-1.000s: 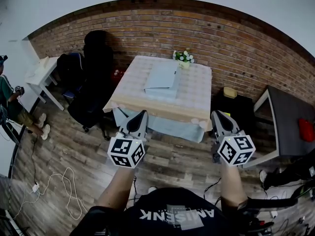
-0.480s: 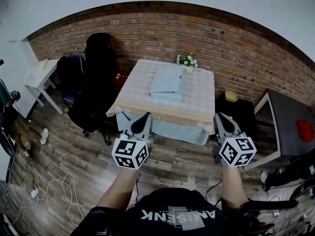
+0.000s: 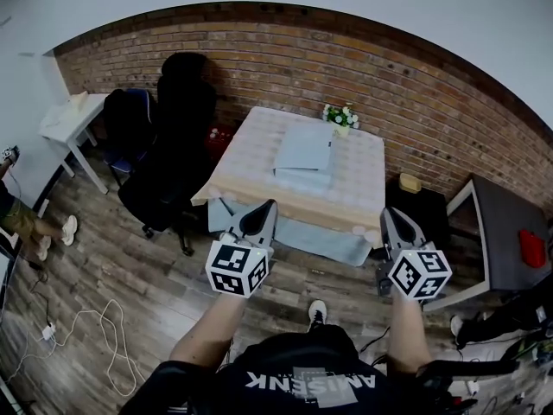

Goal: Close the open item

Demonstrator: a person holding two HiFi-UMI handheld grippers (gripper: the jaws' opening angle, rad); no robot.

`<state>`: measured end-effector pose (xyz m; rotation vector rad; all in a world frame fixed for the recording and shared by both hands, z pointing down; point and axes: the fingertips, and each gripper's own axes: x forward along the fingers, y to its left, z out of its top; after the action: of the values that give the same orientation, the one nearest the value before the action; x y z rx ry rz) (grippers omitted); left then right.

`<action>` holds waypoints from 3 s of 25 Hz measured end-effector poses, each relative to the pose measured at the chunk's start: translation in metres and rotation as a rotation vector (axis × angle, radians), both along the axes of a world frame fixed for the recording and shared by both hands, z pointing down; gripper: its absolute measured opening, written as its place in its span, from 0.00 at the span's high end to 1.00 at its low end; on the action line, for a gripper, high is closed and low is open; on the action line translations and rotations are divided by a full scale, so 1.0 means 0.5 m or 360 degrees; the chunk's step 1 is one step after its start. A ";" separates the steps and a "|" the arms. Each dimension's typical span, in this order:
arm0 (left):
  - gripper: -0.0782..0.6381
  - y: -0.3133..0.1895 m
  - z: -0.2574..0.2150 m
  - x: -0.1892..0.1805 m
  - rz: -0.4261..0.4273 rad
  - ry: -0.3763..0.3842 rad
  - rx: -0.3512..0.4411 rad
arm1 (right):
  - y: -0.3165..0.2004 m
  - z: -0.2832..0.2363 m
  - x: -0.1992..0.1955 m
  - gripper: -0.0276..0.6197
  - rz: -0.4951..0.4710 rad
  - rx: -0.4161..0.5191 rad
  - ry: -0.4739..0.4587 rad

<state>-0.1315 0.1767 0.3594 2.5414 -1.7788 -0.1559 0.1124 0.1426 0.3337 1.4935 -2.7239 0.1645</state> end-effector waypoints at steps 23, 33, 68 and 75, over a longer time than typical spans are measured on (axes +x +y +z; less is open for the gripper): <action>0.87 -0.356 0.037 0.022 -0.0209 -0.0030 -0.0120 | -0.410 0.017 0.015 0.89 -0.0212 -0.0030 -0.0051; 0.87 -0.516 0.040 0.075 -0.0284 -0.0053 -0.0144 | -0.575 0.034 0.071 0.89 -0.0315 -0.0045 -0.0081; 0.87 -0.881 0.188 -0.097 0.0108 -0.0056 -0.0360 | -0.885 0.187 -0.121 0.68 -0.0027 -0.0404 0.0053; 0.87 -0.909 0.228 -0.120 0.0216 -0.0087 -0.0409 | -0.928 0.221 -0.141 0.65 0.0092 -0.0460 0.0069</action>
<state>-0.1914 -0.2776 0.4734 2.4888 -1.5224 0.1381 0.0419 -0.3213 0.4442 1.4732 -2.4926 0.4972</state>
